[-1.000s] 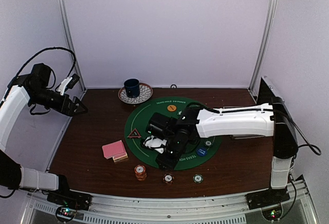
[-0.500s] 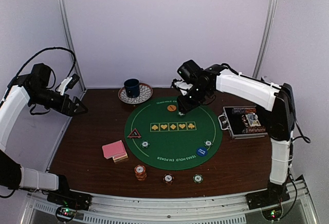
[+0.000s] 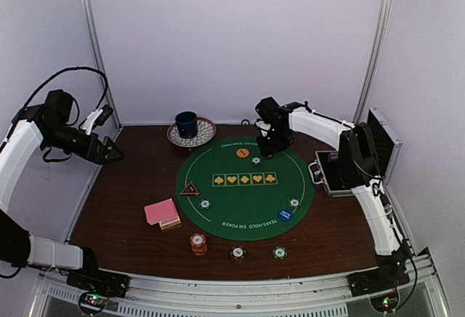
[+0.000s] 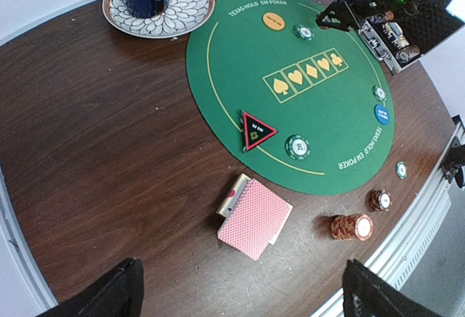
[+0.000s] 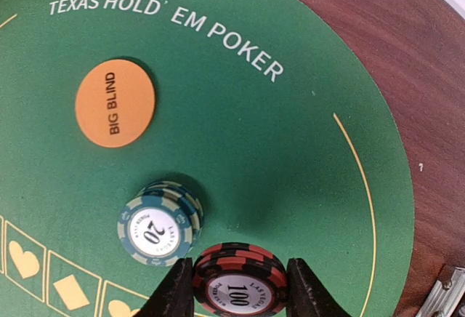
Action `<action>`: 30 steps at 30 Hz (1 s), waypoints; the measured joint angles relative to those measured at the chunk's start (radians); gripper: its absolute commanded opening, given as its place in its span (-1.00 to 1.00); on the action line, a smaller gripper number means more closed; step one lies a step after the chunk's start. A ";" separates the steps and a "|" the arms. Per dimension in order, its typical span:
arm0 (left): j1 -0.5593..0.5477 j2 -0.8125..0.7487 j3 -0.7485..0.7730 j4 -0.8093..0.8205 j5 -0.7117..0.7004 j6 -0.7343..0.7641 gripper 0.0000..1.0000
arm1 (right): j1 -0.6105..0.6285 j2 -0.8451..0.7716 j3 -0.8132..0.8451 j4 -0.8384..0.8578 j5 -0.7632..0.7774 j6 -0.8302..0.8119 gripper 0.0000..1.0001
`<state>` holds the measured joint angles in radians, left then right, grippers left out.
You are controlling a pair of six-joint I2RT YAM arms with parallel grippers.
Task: Distribute texas hold em gaming equipment
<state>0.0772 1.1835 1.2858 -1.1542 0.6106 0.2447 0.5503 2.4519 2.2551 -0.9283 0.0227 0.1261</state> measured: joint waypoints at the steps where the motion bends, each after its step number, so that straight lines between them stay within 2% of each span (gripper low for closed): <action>1: 0.000 0.003 0.002 0.000 0.000 0.000 0.95 | -0.005 0.014 0.011 -0.002 0.000 0.002 -0.55; 9: 0.000 0.016 0.005 0.000 0.000 0.003 0.95 | -0.034 0.064 0.048 0.002 -0.012 0.011 -0.36; 19: 0.000 0.019 0.007 0.000 0.000 0.009 0.95 | -0.047 0.115 0.073 0.004 -0.057 0.025 0.36; 22: 0.000 0.019 0.006 0.000 0.000 0.011 0.95 | -0.049 0.115 0.082 0.005 -0.061 0.031 0.42; 30: 0.000 0.019 0.007 0.000 0.000 0.011 0.95 | -0.048 0.076 0.070 0.006 -0.069 0.034 0.44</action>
<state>0.0772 1.2026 1.2926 -1.1542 0.6109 0.2562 0.5022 2.5275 2.3249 -0.9222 -0.0460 0.1604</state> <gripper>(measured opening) 0.976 0.715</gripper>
